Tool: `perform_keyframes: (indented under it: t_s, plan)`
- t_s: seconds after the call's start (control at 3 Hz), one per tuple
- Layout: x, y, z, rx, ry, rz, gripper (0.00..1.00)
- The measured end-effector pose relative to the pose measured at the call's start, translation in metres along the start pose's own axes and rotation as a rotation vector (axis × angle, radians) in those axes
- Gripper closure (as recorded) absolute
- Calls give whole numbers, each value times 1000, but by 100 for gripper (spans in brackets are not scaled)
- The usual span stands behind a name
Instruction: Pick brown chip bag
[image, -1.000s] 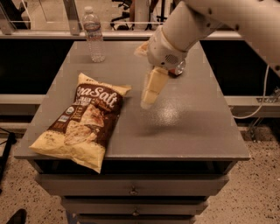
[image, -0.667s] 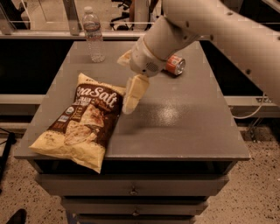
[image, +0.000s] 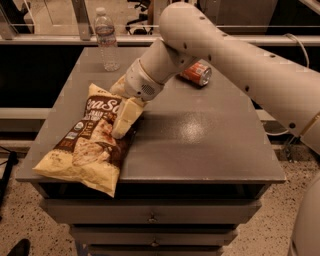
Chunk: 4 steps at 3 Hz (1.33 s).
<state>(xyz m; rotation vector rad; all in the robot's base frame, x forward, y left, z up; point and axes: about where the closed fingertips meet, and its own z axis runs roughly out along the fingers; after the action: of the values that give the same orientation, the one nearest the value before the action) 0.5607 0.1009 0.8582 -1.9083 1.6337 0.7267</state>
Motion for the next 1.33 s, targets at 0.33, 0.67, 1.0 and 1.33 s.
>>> perform_keyframes:
  t_s: [0.33,0.67,1.0,1.33]
  plan:
    - [0,2,11,-37,-14,44,47]
    - [5,4,13,-40,-11,77,70]
    - [3,4,10,-40,-12,77,94]
    - [3,4,10,-40,-12,77,100]
